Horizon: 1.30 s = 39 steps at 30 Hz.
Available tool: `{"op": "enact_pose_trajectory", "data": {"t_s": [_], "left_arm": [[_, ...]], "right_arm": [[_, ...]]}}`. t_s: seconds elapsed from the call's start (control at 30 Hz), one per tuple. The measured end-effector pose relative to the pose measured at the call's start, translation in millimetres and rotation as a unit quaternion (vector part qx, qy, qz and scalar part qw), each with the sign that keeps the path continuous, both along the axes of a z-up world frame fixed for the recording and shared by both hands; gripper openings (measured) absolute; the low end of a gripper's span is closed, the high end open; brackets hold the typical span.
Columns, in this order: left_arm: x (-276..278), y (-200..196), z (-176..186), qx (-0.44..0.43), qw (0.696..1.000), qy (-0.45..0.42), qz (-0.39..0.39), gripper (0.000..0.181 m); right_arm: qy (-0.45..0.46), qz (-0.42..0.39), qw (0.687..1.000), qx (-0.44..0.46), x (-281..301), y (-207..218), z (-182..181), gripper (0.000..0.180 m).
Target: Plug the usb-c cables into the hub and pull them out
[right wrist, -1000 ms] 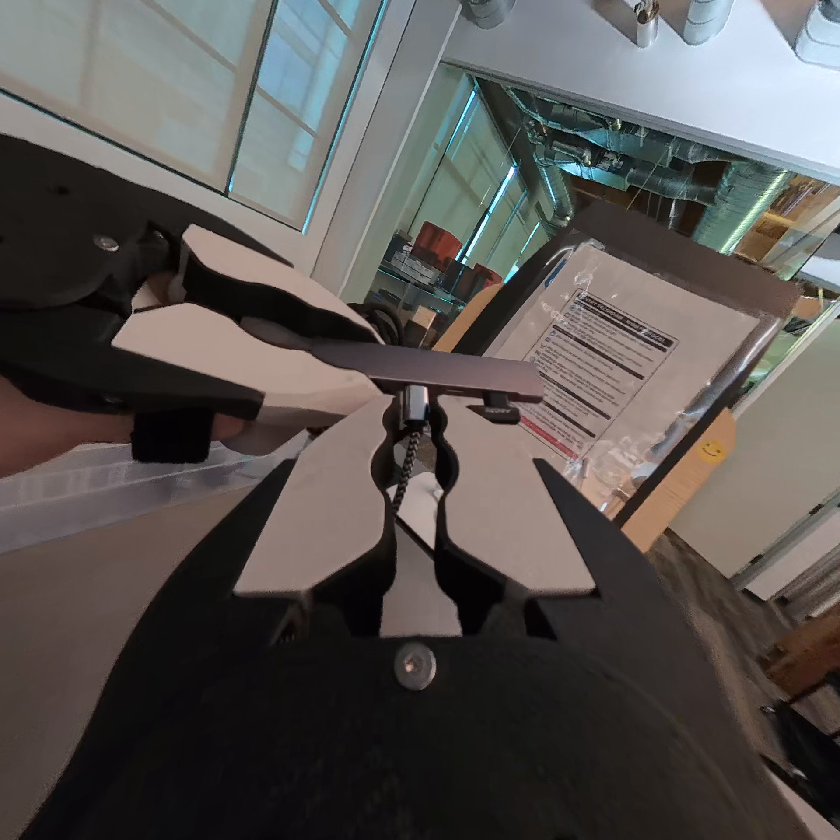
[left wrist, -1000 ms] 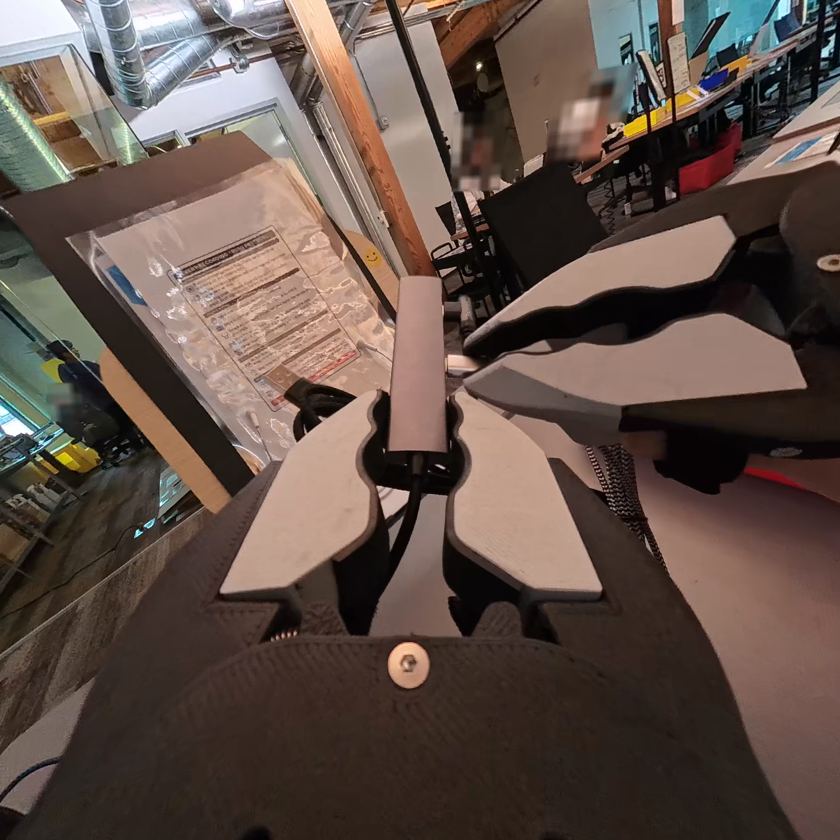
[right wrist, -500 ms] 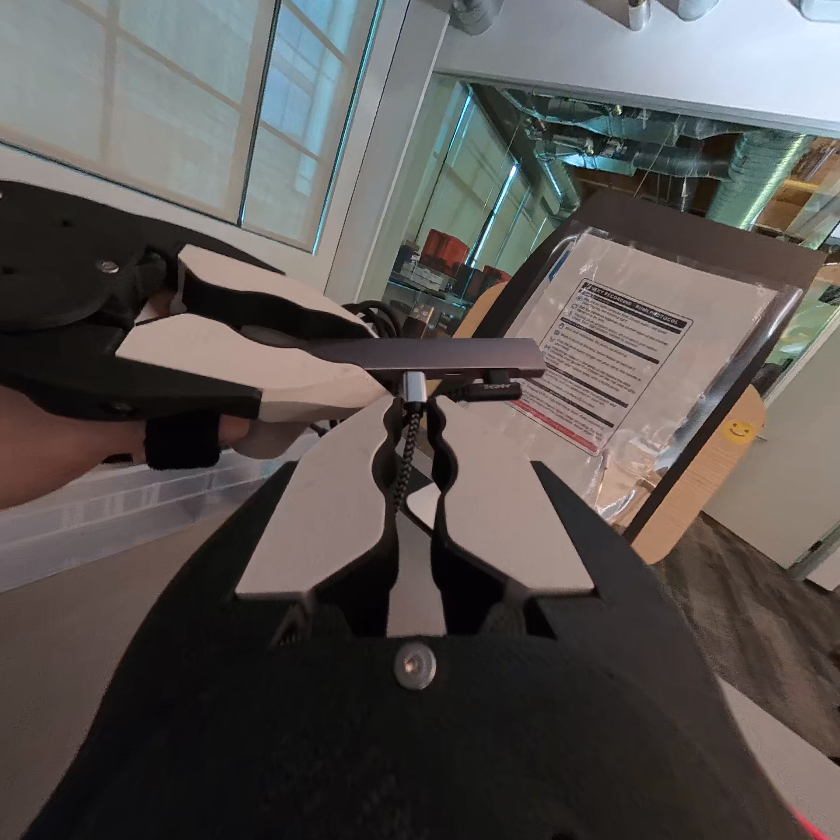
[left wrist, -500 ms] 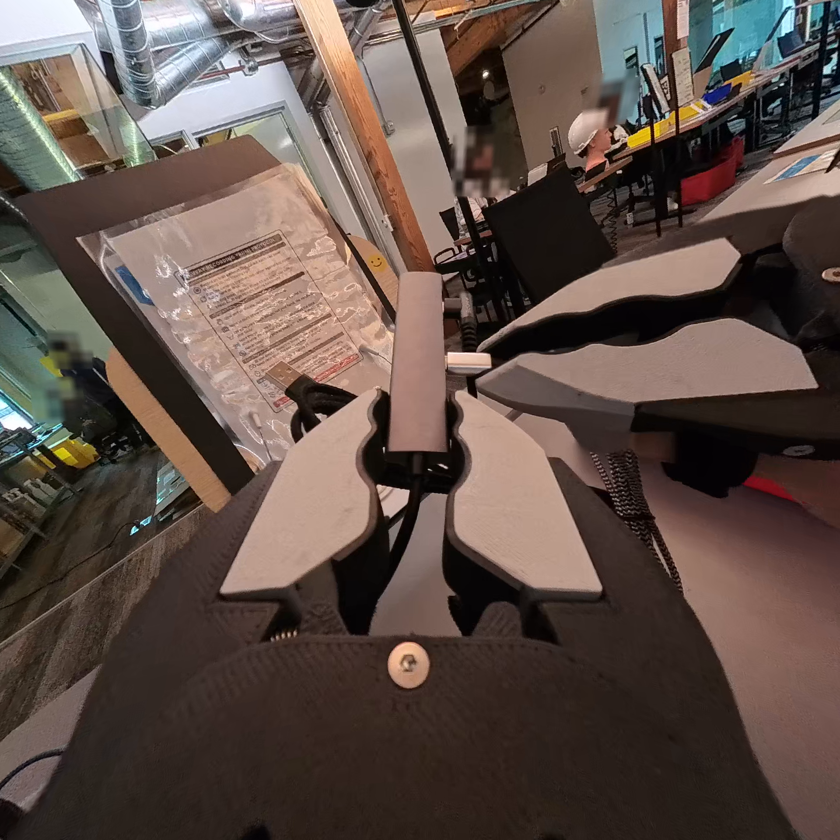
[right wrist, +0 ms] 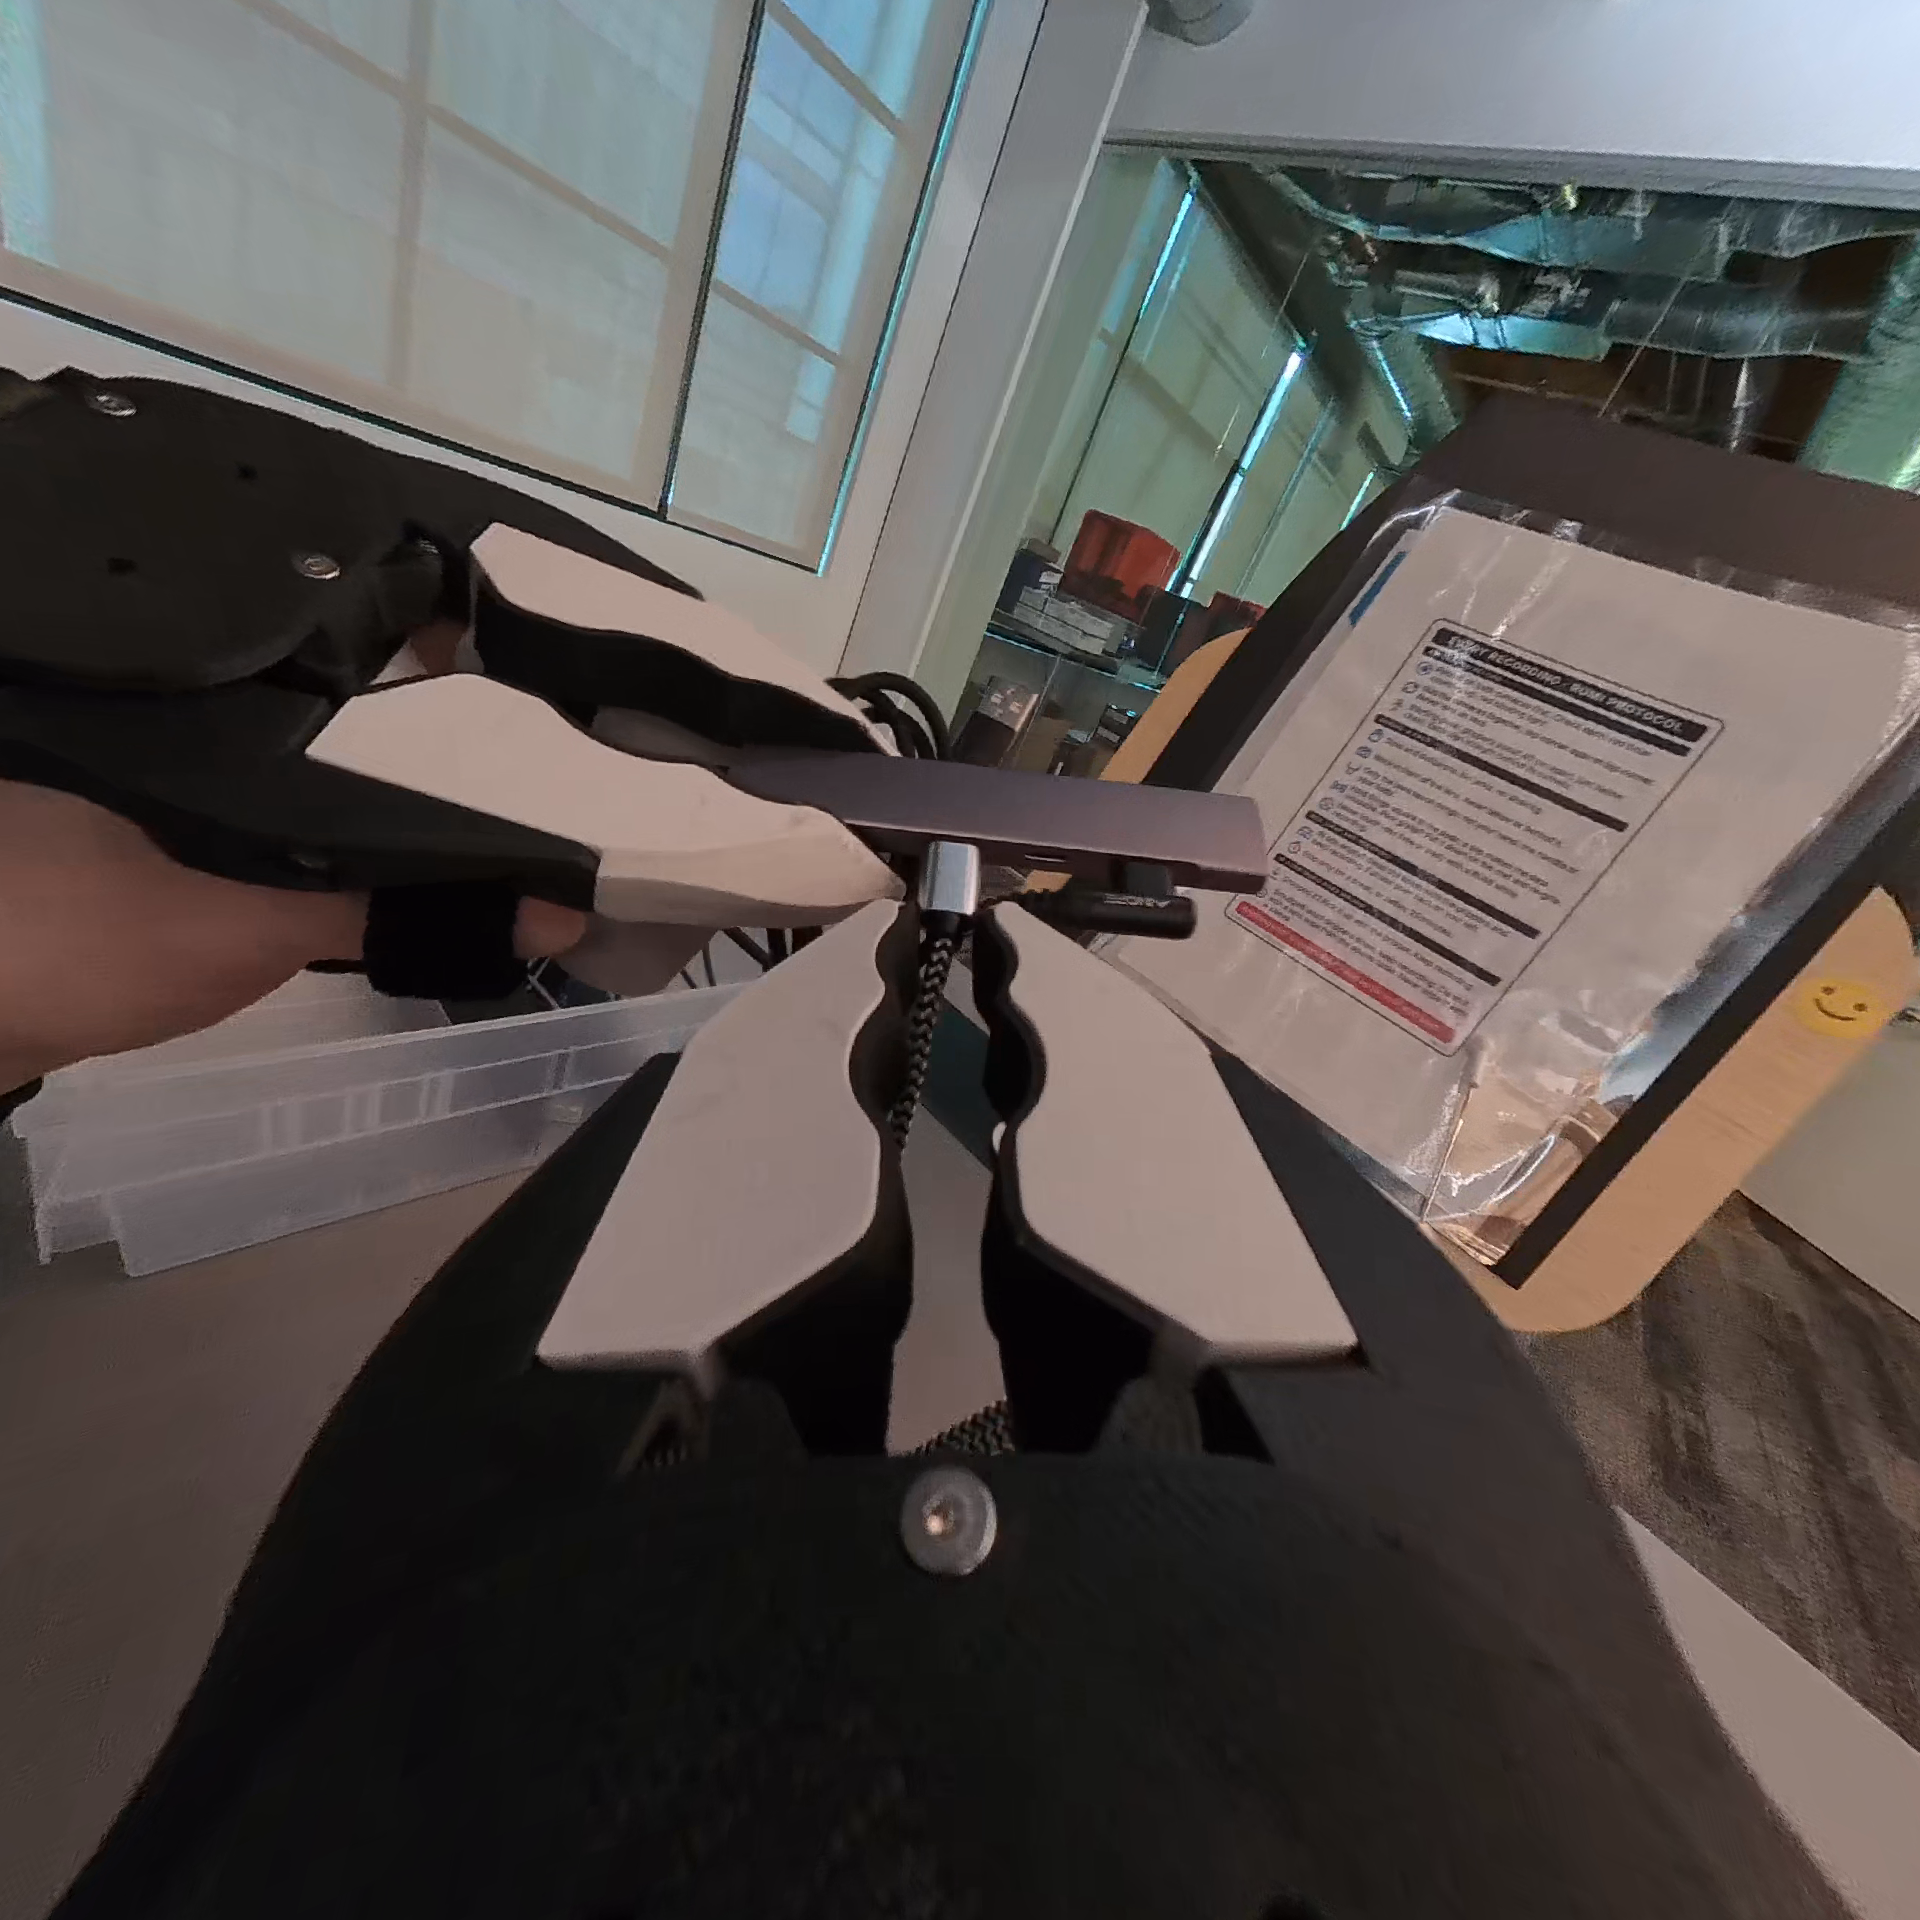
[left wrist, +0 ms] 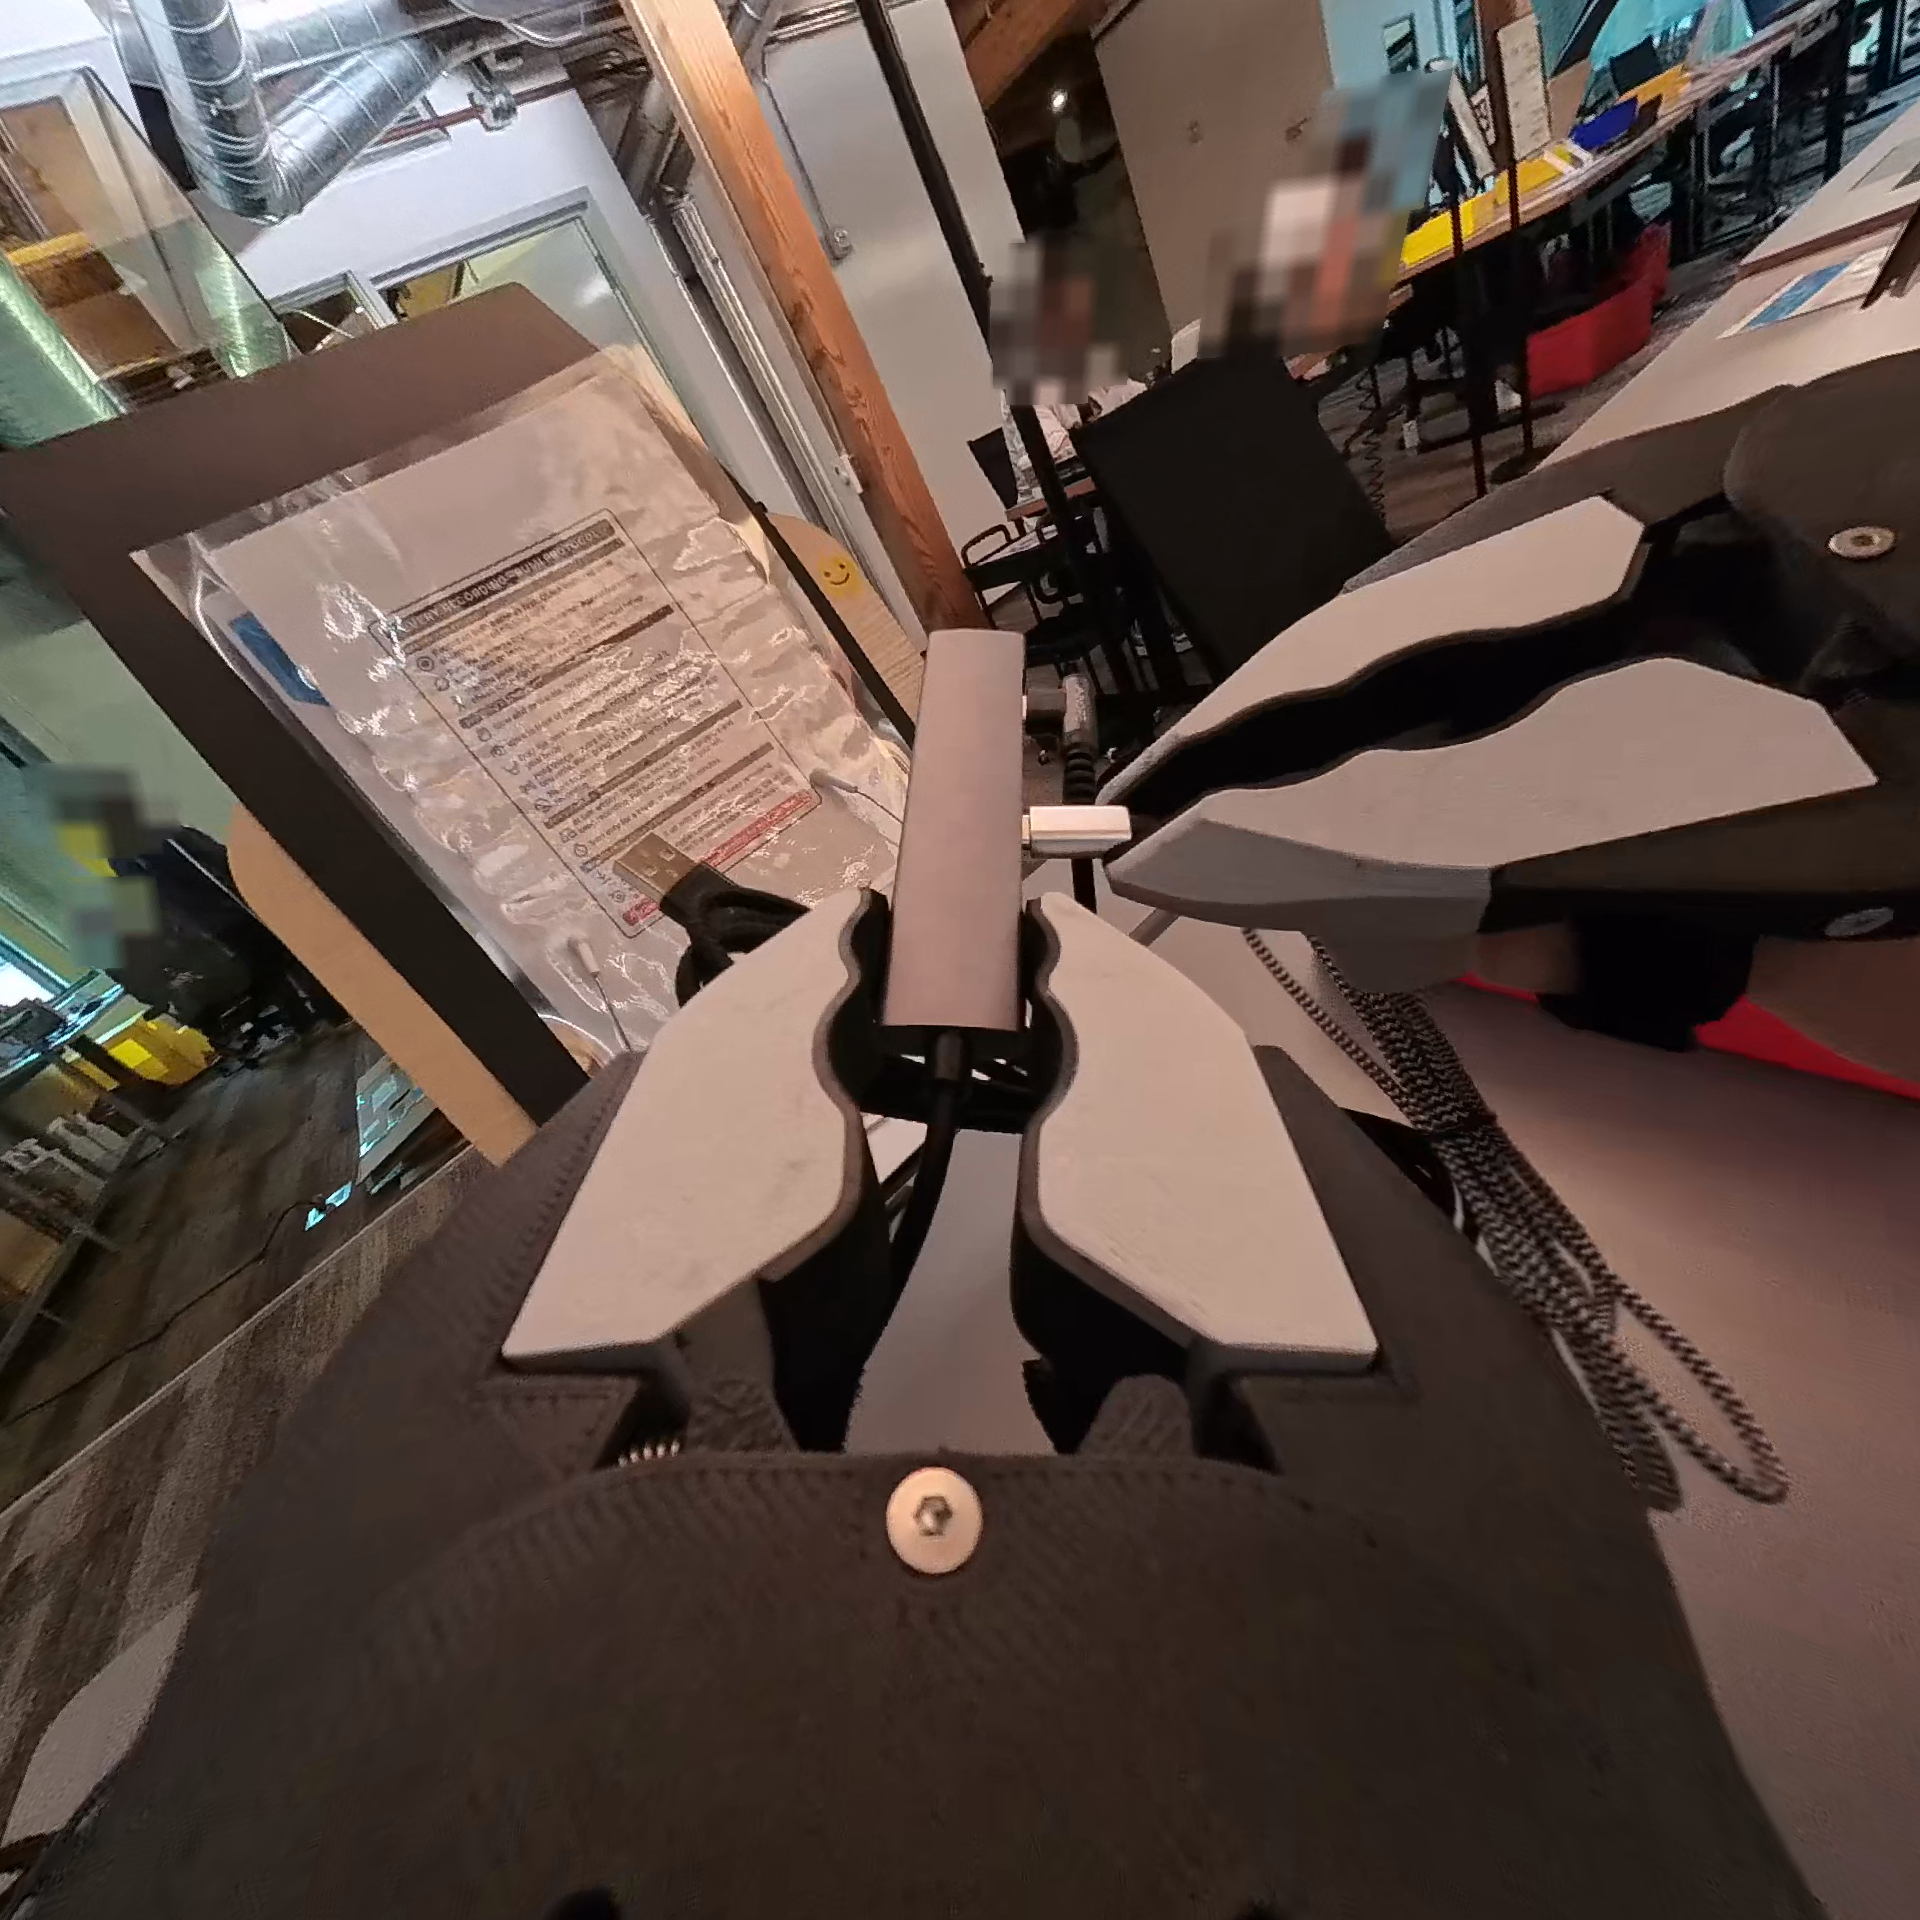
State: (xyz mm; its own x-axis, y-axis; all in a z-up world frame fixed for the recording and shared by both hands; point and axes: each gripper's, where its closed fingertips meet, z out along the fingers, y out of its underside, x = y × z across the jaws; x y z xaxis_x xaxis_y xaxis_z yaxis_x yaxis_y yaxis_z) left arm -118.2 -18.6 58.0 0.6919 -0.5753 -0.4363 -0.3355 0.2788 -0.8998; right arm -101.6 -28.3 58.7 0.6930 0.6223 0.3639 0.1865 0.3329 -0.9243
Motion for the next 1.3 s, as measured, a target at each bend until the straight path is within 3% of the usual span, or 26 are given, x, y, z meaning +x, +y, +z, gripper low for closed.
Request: {"op": "enact_pose_trajectory", "data": {"t_s": [0.23,0.53,0.7,0.9,1.0,1.1,1.2,1.3], "left_arm": [[-1.9,5.9,-2.2,0.002,0.999,-0.005,0.035,0.025],[-0.9,6.1,-4.2,-0.005,1.000,0.009,0.021,0.025],[-0.5,8.3,-4.8,0.024,0.997,0.037,0.056,0.025],[-2.2,15.7,-11.8,-0.015,0.999,0.013,0.047,0.025],[-5.7,18.0,-12.6,-0.018,0.998,0.019,0.052,0.025],[-47.3,32.7,2.7,0.018,0.991,0.019,0.129,0.025],[-60.7,15.3,28.8,-0.025,0.996,-0.074,0.046,0.024],[-73.2,1.3,47.1,-0.021,0.996,-0.082,0.043,0.024]], "right_arm": [[0.018,-0.070,0.997,0.000,-1.0,5.7,-3.9,0.010],[-0.025,0.000,1.000,-0.003,-0.2,5.0,-6.5,0.010],[0.000,0.014,0.999,-0.033,1.7,8.2,-9.5,0.010],[0.010,-0.067,0.998,-0.017,-0.3,13.9,-15.6,0.010],[0.003,-0.055,0.998,-0.025,-1.7,14.4,-18.1,0.010],[-0.029,-0.007,0.999,-0.026,1.1,7.9,-19.6,0.010],[-0.042,-0.012,0.999,-0.030,19.5,10.8,-12.3,0.010],[-0.023,-0.016,0.999,-0.039,46.1,5.0,17.4,0.010]]}}
